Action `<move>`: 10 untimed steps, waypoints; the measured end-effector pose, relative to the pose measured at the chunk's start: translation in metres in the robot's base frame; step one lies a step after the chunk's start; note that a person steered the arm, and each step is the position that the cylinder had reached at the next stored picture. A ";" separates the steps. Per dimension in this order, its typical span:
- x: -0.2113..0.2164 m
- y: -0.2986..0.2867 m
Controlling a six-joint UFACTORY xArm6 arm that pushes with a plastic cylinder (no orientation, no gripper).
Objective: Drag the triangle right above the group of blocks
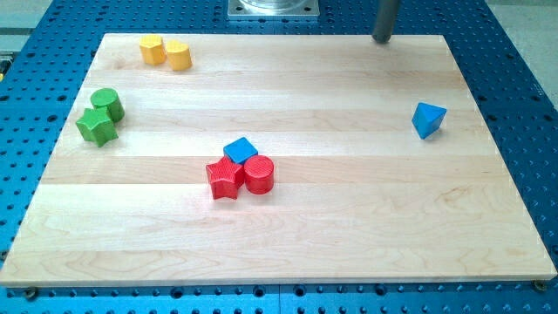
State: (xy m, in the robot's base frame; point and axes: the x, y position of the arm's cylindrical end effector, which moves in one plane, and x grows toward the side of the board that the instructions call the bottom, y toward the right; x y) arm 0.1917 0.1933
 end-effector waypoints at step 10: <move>0.218 0.032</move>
State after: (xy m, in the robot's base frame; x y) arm 0.4101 0.2256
